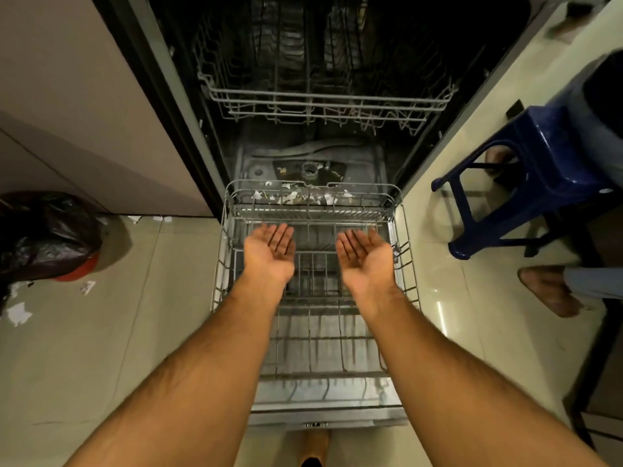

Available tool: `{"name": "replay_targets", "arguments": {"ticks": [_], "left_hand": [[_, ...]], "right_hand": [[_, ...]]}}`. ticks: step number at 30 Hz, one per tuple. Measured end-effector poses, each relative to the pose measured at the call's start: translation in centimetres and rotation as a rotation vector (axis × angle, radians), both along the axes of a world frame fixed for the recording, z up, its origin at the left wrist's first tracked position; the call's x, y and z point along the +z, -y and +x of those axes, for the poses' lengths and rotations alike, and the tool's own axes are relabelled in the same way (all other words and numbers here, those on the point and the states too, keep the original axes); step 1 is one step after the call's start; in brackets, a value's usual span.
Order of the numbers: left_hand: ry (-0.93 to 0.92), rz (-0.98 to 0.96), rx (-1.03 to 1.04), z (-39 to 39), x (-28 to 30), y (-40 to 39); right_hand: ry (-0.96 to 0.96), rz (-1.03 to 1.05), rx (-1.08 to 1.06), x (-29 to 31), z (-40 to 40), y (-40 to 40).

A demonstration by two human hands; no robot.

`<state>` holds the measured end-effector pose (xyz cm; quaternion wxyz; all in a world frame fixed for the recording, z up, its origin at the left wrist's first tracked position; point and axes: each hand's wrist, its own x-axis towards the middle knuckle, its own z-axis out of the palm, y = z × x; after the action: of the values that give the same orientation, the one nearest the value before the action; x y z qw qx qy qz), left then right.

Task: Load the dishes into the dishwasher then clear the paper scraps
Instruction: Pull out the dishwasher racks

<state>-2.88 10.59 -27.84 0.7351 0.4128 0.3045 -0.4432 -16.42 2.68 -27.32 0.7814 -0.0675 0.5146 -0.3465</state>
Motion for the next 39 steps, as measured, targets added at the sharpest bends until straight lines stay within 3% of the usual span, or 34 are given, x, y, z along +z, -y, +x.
{"name": "replay_targets", "arguments": {"ticks": [16,22,39], "left_hand": [[0.023,-0.215,0.154,9.3,2.9,14.9],[0.033,-0.451,0.197,10.6,3.8,16.9],[0.057,-0.419,0.127,7.0,3.1,12.3]], "right_hand": [[0.381,-0.044,-0.076,3.3,13.3,16.0],[0.531,-0.059,-0.075,3.5,14.1,17.8],[0.438,-0.092,-0.057,2.8,10.3,12.1]]}}
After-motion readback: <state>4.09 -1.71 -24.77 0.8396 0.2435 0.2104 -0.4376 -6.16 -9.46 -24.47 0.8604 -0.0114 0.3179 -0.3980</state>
